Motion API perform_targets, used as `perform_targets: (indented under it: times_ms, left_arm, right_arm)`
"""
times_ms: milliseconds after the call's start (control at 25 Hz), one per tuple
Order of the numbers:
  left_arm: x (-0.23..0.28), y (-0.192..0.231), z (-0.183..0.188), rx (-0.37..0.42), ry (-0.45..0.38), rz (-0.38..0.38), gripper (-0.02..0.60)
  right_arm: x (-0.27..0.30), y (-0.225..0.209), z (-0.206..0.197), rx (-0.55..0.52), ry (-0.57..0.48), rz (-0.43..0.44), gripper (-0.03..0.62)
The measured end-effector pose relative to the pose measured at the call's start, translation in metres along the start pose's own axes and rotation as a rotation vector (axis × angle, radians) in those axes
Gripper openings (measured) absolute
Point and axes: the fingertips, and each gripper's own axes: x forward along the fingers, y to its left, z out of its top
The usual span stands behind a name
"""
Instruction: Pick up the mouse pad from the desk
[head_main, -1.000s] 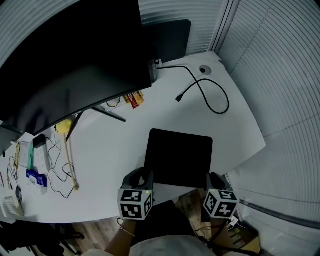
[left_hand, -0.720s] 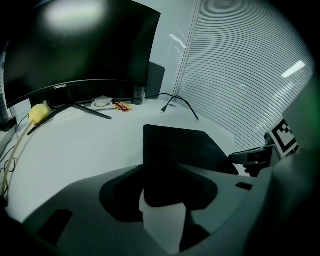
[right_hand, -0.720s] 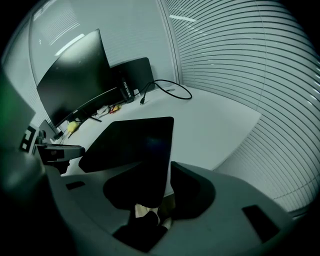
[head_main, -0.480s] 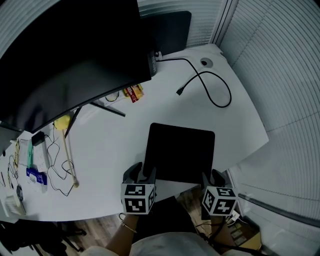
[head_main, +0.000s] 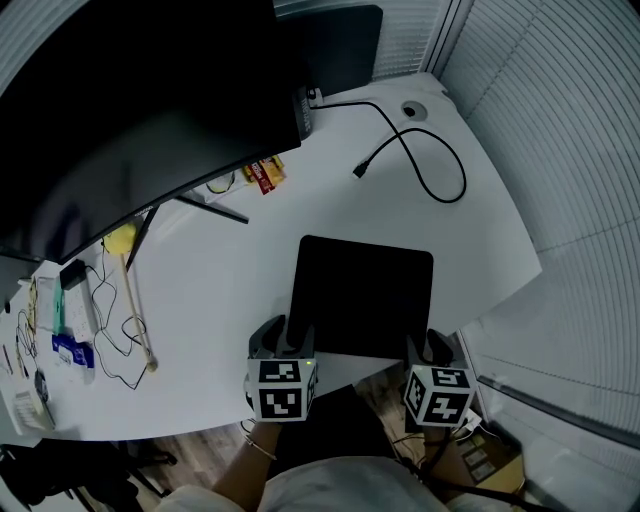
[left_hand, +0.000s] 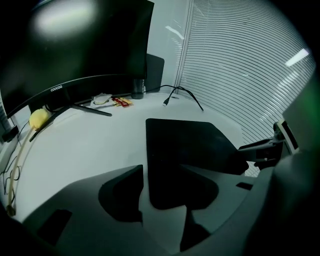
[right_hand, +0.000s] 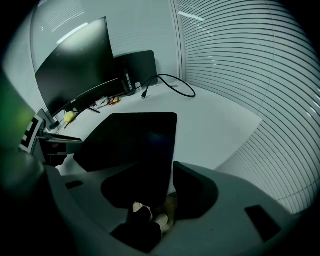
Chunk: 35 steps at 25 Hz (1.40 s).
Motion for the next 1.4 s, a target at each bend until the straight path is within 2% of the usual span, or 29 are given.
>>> perform_targets:
  times_ms: [240,840,960,1200,1400]
  left_arm:
    - [0.0,-0.005,-0.001,0.009,0.023,0.013,0.175]
    - [0.001,-0.004,-0.001,0.002,0.044,-0.004,0.159]
    - [0.001,-0.006,-0.002,0.006,0.054,-0.007,0.143]
    - [0.003,-0.014,-0.002,0.001,0.057,-0.036,0.079]
    - [0.001,-0.016,0.001,-0.014,0.047,-0.069,0.057]
  right_arm:
    - [0.0,0.001,0.0,-0.002,0.001,-0.002,0.179]
    - [0.001,0.004,0.0,-0.011,0.01,0.02,0.144]
    - [0.002,0.009,0.0,-0.021,0.011,0.031,0.106]
    - [0.003,0.01,-0.001,-0.016,0.01,0.051,0.09]
    - [0.002,0.013,0.0,0.034,-0.001,0.079,0.057]
